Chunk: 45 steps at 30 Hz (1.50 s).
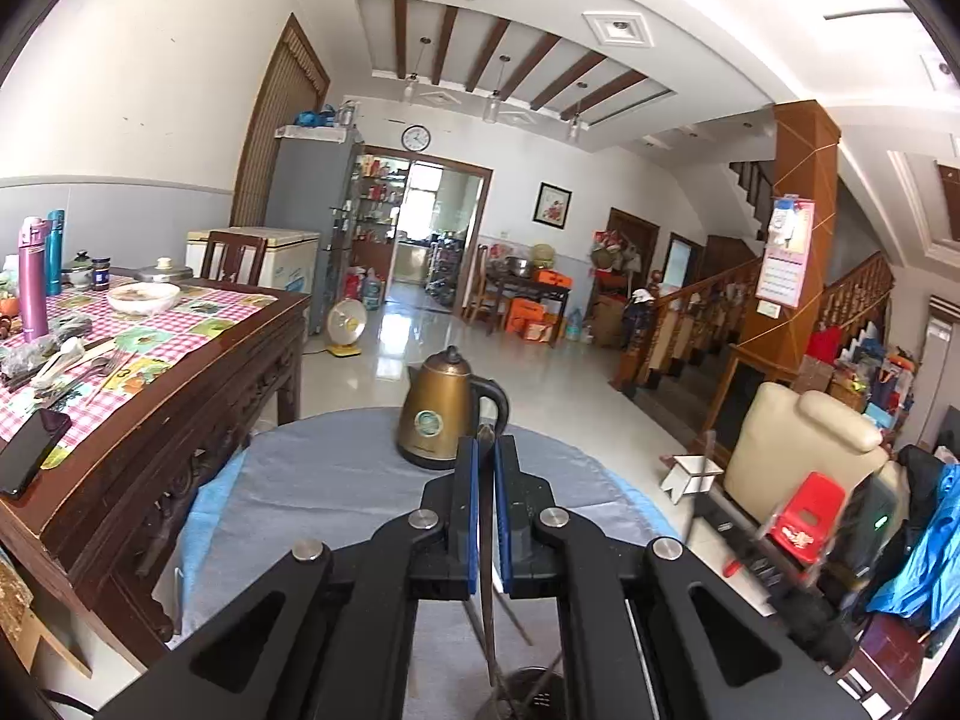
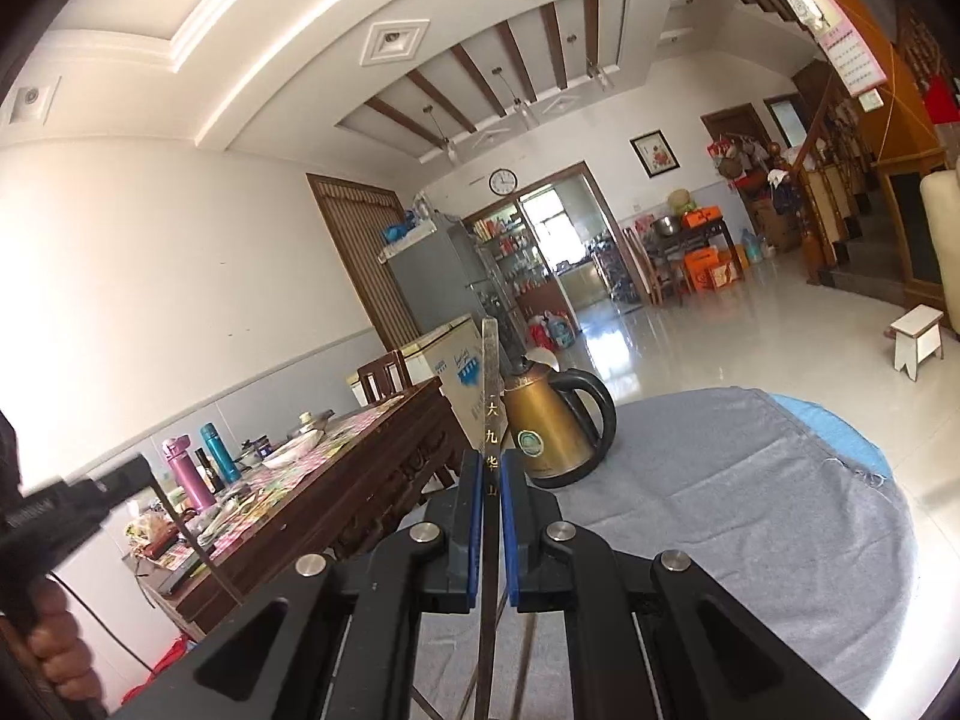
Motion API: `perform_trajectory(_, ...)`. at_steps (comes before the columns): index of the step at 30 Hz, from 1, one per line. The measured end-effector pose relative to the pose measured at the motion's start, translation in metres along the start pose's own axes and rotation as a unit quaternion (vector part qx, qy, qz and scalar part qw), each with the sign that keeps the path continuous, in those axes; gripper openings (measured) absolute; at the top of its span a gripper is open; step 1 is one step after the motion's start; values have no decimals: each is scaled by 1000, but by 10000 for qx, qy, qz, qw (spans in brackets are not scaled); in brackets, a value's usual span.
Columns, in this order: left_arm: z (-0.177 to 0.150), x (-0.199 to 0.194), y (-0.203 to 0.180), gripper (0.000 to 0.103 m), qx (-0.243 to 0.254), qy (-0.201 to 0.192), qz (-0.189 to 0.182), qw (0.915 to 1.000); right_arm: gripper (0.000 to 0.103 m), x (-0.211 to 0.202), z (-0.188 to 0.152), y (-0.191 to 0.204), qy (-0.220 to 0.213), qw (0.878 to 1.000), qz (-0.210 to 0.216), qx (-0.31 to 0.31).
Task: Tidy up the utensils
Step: 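Carry both upright chopsticks over the black holder and open both tools, then move both open tools back over the cloth, right tool toward the white spoon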
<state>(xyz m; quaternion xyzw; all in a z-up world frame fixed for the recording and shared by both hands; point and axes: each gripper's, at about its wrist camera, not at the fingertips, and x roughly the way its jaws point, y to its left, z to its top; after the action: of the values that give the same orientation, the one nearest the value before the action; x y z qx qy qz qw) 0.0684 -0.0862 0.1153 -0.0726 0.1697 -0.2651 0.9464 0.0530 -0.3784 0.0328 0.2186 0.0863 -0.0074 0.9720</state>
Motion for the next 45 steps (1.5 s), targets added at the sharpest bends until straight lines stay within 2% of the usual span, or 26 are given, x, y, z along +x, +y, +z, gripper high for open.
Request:
perform_trajectory(6,-12,8,-9,5,-88,126,-184,9997,7,19,-34,25,-252,9980,-340,-464)
perform_trajectory(11,-31,24,-11,5,-73,443,-125,9989,7,31,-60,35,-141,9948,-467,-892)
perform_trajectory(19,-58,35,-11,5,-42,943,-72,9955,7,17,-83,43,67,9892,-331,-1426)
perform_trajectory(23,-65,39,-12,5,-27,1138,-137,9934,7,10,-92,41,231,9887,-305,-1449)
perform_trajectory(30,-66,30,-23,6,229,1196,-398,9918,7,-6,-96,39,470,9887,-144,-1415)
perform_trajectory(31,-65,27,-24,8,270,1158,-413,9920,7,-10,-97,40,501,9885,-113,-1420)
perform_trajectory(33,-62,20,-25,20,319,1050,-423,9931,8,-13,-97,41,507,9879,-94,-1461)
perform_trajectory(35,-59,14,-22,42,320,888,-373,9948,15,-16,-92,40,470,9889,-99,-1404)
perform_trajectory(38,-53,6,-14,44,282,675,-234,9970,26,-19,-85,33,341,9920,-151,-1207)
perform_trajectory(45,-46,6,16,52,-91,635,291,9975,26,-27,-65,12,11,9948,-522,-878)
